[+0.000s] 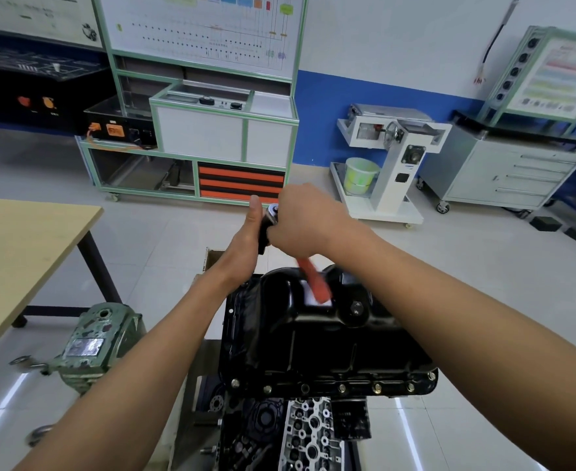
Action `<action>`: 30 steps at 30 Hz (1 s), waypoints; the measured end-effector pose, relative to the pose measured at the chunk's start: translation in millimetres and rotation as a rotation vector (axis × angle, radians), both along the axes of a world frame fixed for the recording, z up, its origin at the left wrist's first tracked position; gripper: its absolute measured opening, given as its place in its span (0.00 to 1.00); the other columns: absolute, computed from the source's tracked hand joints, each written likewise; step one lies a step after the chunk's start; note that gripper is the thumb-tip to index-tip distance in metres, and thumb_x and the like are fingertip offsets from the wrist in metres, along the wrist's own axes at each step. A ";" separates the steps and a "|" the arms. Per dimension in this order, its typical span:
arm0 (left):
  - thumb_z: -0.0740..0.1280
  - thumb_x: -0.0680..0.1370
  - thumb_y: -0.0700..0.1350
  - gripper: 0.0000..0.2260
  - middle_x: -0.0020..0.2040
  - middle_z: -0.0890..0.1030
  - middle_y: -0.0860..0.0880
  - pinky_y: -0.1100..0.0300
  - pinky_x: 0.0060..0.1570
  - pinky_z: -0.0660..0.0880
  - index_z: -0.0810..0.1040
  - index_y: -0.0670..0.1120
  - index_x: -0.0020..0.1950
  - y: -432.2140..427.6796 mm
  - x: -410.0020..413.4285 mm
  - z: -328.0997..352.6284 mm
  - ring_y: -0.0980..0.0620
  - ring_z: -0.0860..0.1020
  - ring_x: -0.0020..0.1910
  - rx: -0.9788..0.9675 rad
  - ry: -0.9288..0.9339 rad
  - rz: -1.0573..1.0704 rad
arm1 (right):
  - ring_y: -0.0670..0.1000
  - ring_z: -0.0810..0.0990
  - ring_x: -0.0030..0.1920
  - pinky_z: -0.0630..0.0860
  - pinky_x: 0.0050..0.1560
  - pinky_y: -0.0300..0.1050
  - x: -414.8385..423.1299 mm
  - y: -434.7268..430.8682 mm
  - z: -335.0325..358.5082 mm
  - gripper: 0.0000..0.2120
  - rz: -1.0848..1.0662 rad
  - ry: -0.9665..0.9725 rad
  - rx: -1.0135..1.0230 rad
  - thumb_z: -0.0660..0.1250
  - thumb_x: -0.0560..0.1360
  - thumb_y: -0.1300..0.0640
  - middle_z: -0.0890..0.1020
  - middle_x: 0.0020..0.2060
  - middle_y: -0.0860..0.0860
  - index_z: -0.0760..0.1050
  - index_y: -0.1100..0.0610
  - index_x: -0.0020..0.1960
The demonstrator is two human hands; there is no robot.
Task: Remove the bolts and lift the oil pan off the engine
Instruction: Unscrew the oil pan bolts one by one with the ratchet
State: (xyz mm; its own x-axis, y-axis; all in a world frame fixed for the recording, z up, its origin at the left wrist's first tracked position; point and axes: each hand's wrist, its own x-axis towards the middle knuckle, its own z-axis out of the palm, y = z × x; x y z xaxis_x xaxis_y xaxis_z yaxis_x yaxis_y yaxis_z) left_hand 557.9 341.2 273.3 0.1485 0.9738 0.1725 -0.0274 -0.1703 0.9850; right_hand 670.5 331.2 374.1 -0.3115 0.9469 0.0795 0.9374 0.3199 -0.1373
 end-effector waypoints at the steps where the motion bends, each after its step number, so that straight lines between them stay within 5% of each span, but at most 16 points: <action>1: 0.44 0.70 0.77 0.38 0.41 0.69 0.46 0.51 0.48 0.63 0.75 0.46 0.48 0.4 -0.1 -0.6 0.48 0.64 0.43 -0.010 0.004 0.009 | 0.51 0.72 0.30 0.62 0.28 0.42 -0.5 0.6 -0.3 0.13 -0.009 0.075 -0.058 0.66 0.74 0.55 0.72 0.30 0.50 0.67 0.55 0.33; 4: 0.43 0.75 0.73 0.33 0.35 0.68 0.46 0.54 0.44 0.63 0.70 0.45 0.44 1.3 -2.5 2.6 0.51 0.66 0.36 -0.015 0.007 0.068 | 0.54 0.76 0.33 0.69 0.32 0.44 -1.6 2.6 -0.7 0.13 -0.013 0.158 -0.109 0.65 0.75 0.56 0.76 0.31 0.51 0.68 0.56 0.34; 7: 0.42 0.80 0.71 0.35 0.32 0.73 0.51 0.57 0.37 0.63 0.75 0.46 0.36 6.0 -7.8 5.2 0.56 0.68 0.30 -0.042 0.002 0.079 | 0.57 0.76 0.41 0.68 0.37 0.45 -1.2 2.8 3.1 0.03 0.030 -0.003 -0.006 0.67 0.74 0.59 0.77 0.41 0.52 0.73 0.55 0.44; 9: 0.42 0.80 0.71 0.37 0.31 0.77 0.49 0.60 0.34 0.65 0.79 0.50 0.32 7.3 -7.2 9.3 0.53 0.72 0.30 -0.054 -0.004 0.020 | 0.56 0.72 0.42 0.66 0.39 0.48 -1.6 2.3 4.7 0.08 0.095 -0.138 0.098 0.68 0.73 0.63 0.72 0.41 0.51 0.74 0.52 0.48; 12: 0.42 0.78 0.72 0.43 0.30 0.76 0.40 0.57 0.33 0.64 0.81 0.39 0.35 8.4 -2.8 12.6 0.45 0.69 0.31 -0.036 0.028 -0.029 | 0.56 0.70 0.42 0.66 0.38 0.49 -2.6 4.9 3.1 0.10 0.173 -0.194 0.186 0.66 0.74 0.66 0.66 0.37 0.50 0.70 0.52 0.45; 16: 0.43 0.79 0.71 0.36 0.26 0.73 0.52 0.66 0.28 0.66 0.87 0.57 0.41 8.3 -0.7 12.8 0.56 0.68 0.26 -0.002 -0.050 0.012 | 0.59 0.74 0.41 0.67 0.37 0.49 -2.2 11.4 -3.1 0.11 0.234 -0.129 0.202 0.62 0.75 0.67 0.68 0.35 0.50 0.69 0.51 0.44; 17: 0.43 0.78 0.73 0.35 0.25 0.72 0.53 0.66 0.28 0.65 0.84 0.53 0.46 6.8 -0.1 13.5 0.56 0.67 0.26 0.010 -0.046 0.039 | 0.59 0.75 0.41 0.68 0.37 0.49 -2.0 12.3 -4.2 0.11 0.252 -0.119 0.208 0.62 0.75 0.67 0.70 0.36 0.50 0.69 0.51 0.44; 19: 0.45 0.76 0.75 0.25 0.26 0.69 0.52 0.62 0.30 0.63 0.73 0.61 0.53 3.6 -0.1 14.6 0.55 0.65 0.27 0.034 -0.039 0.062 | 0.58 0.74 0.40 0.68 0.37 0.48 -3.2 12.0 -5.4 0.11 0.262 -0.123 0.219 0.64 0.75 0.65 0.71 0.38 0.50 0.68 0.49 0.45; 20: 0.46 0.75 0.75 0.33 0.26 0.69 0.51 0.61 0.30 0.62 0.85 0.60 0.35 3.4 -1.2 14.2 0.54 0.65 0.28 0.020 -0.041 0.094 | 0.56 0.72 0.38 0.66 0.37 0.47 -3.9 11.3 -5.8 0.11 0.249 -0.140 0.223 0.65 0.74 0.64 0.71 0.38 0.50 0.67 0.49 0.45; 21: 0.48 0.73 0.76 0.29 0.27 0.69 0.51 0.60 0.30 0.62 0.67 0.56 0.28 1.8 -2.5 15.5 0.53 0.65 0.28 0.003 -0.025 0.120 | 0.54 0.69 0.35 0.65 0.35 0.46 -4.3 10.3 -5.4 0.10 0.221 -0.162 0.221 0.66 0.74 0.61 0.69 0.37 0.49 0.67 0.49 0.45; 24: 0.50 0.71 0.77 0.30 0.27 0.67 0.53 0.64 0.27 0.61 0.67 0.53 0.26 3.7 -3.6 15.2 0.55 0.63 0.26 -0.029 -0.044 0.135 | 0.48 0.63 0.31 0.60 0.32 0.46 -4.6 6.5 -1.4 0.08 0.122 -0.160 0.153 0.67 0.73 0.57 0.64 0.35 0.47 0.66 0.52 0.43; 27: 0.50 0.74 0.75 0.31 0.24 0.65 0.54 0.63 0.26 0.59 0.67 0.53 0.24 6.5 -3.8 14.4 0.55 0.61 0.25 -0.034 -0.056 0.114 | 0.53 0.75 0.35 0.69 0.30 0.47 -6.1 4.0 5.5 0.08 0.105 -0.046 -0.017 0.64 0.74 0.59 0.75 0.36 0.51 0.69 0.57 0.37; 30: 0.52 0.72 0.77 0.30 0.26 0.69 0.52 0.54 0.34 0.61 0.71 0.54 0.27 7.0 -4.4 10.6 0.51 0.64 0.29 -0.040 -0.097 0.112 | 0.57 0.85 0.43 0.83 0.42 0.54 -8.8 0.7 7.7 0.08 0.099 0.117 -0.211 0.63 0.75 0.62 0.85 0.40 0.58 0.79 0.66 0.45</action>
State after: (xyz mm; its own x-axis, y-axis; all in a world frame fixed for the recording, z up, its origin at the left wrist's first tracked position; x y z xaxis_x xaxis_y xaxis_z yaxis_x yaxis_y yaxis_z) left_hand 553.5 348.1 283.9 0.0232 0.9897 0.1413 -0.1060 -0.1381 0.9847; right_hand 661.7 331.9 381.8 -0.4040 0.9116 -0.0760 0.8768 0.3622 -0.3162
